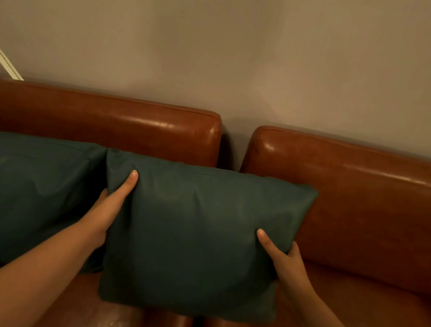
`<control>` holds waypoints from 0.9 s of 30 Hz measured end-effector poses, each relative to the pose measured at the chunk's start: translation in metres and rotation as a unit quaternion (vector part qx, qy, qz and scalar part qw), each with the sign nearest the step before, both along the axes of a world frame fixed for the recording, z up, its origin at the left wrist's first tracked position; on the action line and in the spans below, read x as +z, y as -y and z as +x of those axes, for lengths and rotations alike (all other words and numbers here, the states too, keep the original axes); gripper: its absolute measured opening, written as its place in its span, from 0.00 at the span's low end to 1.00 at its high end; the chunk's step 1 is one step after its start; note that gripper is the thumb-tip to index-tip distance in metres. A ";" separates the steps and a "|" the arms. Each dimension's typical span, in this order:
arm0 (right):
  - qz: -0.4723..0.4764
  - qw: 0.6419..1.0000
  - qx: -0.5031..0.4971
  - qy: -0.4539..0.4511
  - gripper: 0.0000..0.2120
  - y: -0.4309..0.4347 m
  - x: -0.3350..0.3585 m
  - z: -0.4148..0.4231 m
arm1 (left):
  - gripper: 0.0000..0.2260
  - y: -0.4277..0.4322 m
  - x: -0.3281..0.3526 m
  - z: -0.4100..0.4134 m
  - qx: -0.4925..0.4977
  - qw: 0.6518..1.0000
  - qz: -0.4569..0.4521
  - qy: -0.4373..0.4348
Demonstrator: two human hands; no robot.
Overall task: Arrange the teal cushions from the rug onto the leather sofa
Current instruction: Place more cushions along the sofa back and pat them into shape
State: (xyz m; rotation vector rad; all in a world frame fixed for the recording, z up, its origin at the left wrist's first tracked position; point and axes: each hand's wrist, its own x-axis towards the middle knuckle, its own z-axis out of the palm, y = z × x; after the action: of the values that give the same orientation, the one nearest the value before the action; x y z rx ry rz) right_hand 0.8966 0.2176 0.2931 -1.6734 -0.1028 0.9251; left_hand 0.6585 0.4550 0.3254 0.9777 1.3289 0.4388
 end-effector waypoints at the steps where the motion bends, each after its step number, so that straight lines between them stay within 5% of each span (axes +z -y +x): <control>1: -0.002 1.000 0.004 0.001 0.42 0.001 -0.003 0.001 | 0.53 -0.001 -0.001 -0.001 -0.001 1.000 0.002 0.001; 8: -0.008 1.000 0.006 -0.016 0.43 -0.008 -0.022 -0.007 | 0.56 0.003 -0.016 -0.011 0.036 0.999 0.016 -0.031; 12: -0.021 1.000 -0.016 0.014 0.54 -0.016 -0.019 -0.006 | 0.54 0.004 -0.016 -0.004 0.063 0.997 0.039 -0.038; 15: -0.032 0.994 -0.037 0.102 0.63 -0.017 -0.013 -0.011 | 0.45 0.017 -0.017 0.002 0.084 0.981 0.105 -0.138; 18: -0.034 0.969 -0.006 0.246 0.62 -0.015 -0.007 -0.012 | 0.47 0.049 -0.008 0.010 0.026 0.918 0.314 -0.242; 21: -0.058 0.934 0.069 0.345 0.59 -0.012 -0.005 -0.007 | 0.50 0.069 -0.011 0.014 -0.106 0.815 0.463 -0.333; 24: -0.080 0.921 0.117 0.364 0.59 -0.015 -0.004 -0.004 | 0.48 0.064 -0.016 0.012 -0.194 0.755 0.485 -0.397; 27: -0.094 0.915 0.120 0.373 0.58 -0.020 -0.002 -0.005 | 0.47 0.059 -0.016 0.013 -0.217 0.749 0.464 -0.420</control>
State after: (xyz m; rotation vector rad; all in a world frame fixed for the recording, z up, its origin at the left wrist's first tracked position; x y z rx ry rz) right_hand 0.8920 0.2377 0.2909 -2.1541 -0.7685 0.4264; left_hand 0.6712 0.3964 0.3096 2.4921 1.5833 0.2795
